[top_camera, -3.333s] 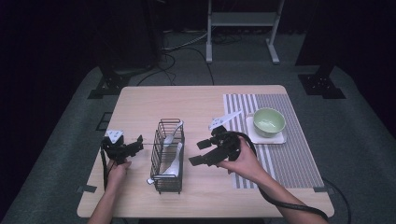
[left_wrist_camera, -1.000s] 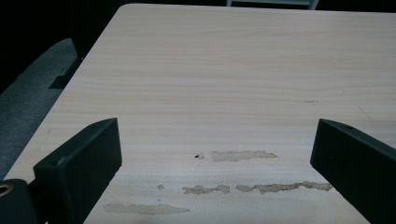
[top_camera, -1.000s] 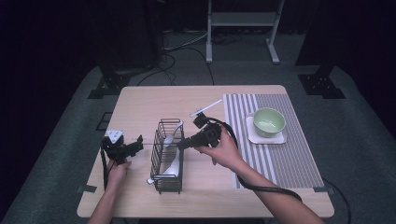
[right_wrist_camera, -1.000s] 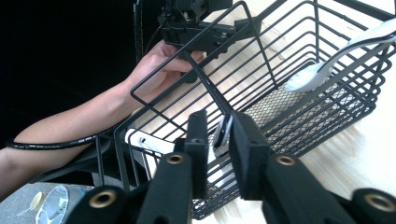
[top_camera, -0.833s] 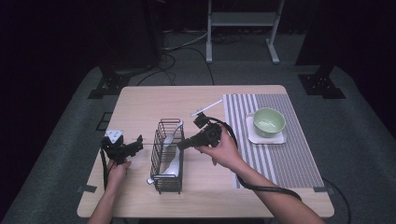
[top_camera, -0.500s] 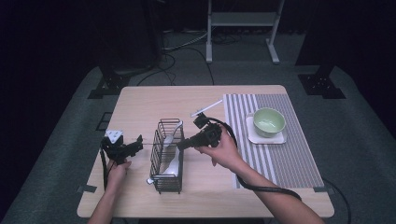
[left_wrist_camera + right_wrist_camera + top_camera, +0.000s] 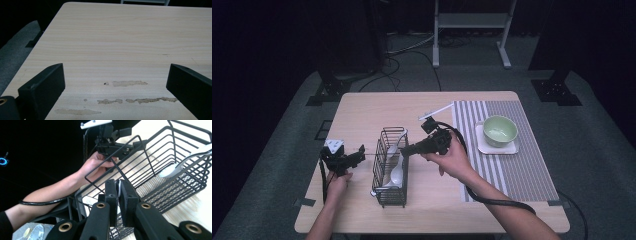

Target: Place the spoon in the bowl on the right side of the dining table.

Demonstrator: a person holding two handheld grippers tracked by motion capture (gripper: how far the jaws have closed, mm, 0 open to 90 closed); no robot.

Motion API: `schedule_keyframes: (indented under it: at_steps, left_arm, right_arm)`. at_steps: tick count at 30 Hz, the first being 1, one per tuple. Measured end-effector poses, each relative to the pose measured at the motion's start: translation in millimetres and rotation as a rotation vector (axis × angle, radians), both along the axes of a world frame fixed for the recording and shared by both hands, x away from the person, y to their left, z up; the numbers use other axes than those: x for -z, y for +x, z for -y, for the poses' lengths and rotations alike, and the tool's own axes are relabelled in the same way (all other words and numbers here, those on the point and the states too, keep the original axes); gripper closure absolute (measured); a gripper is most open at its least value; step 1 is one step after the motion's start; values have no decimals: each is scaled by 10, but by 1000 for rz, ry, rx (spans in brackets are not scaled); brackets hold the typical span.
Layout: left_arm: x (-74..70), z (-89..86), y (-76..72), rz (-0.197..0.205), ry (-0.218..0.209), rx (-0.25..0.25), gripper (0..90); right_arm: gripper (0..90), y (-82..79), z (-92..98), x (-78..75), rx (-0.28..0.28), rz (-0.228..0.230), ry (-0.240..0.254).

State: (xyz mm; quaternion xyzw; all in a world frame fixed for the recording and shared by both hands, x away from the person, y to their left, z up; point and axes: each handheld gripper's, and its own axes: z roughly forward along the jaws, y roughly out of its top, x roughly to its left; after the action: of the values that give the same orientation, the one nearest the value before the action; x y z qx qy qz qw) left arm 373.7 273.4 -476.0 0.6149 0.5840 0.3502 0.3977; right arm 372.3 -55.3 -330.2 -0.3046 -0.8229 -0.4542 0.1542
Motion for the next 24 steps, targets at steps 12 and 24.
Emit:
schedule_keyframes:
  at_steps: [12, 24]
  left_arm:
    - [1, 4, -1, 3, 1, -1, 10]
    - [2, 9, -1, 3, 4, 0, 9]
  right_arm:
    - [854, 4, 110, -116, 26, -20, 52]
    - [854, 25, 202, -206, 38, -42, 102]
